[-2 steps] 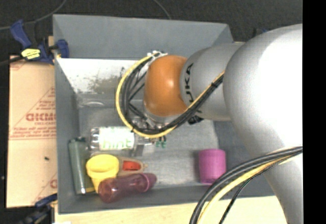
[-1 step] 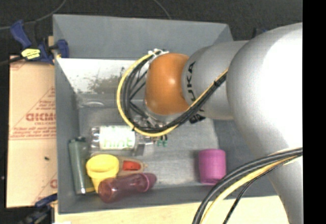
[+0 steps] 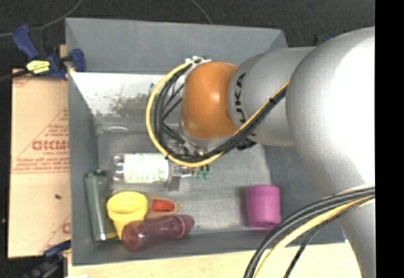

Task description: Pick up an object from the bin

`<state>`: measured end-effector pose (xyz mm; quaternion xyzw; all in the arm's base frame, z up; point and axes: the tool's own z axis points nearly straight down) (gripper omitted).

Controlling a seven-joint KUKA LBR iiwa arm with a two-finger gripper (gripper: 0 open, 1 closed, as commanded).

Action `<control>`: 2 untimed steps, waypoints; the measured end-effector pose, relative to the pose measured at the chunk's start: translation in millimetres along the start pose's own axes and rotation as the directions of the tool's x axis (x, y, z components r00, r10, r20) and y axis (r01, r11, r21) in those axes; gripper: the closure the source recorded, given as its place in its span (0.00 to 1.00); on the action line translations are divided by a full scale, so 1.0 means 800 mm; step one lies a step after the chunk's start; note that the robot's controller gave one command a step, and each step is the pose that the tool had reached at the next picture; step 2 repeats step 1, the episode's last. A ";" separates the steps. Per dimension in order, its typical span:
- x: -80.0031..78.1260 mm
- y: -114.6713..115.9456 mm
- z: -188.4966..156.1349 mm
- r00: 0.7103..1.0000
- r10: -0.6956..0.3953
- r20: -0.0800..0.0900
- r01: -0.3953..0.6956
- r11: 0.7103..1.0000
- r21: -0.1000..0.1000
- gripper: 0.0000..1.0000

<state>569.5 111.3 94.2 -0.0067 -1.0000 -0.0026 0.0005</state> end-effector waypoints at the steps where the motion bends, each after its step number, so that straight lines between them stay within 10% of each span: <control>1: -0.001 0.000 -0.015 1.000 0.000 0.002 0.000 1.000 -0.001 1.00; 2: -0.001 0.000 -0.015 1.000 0.000 0.002 0.000 1.000 -0.001 1.00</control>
Offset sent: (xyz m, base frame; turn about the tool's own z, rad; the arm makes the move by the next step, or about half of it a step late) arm -0.0001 0.0000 0.0444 0.0000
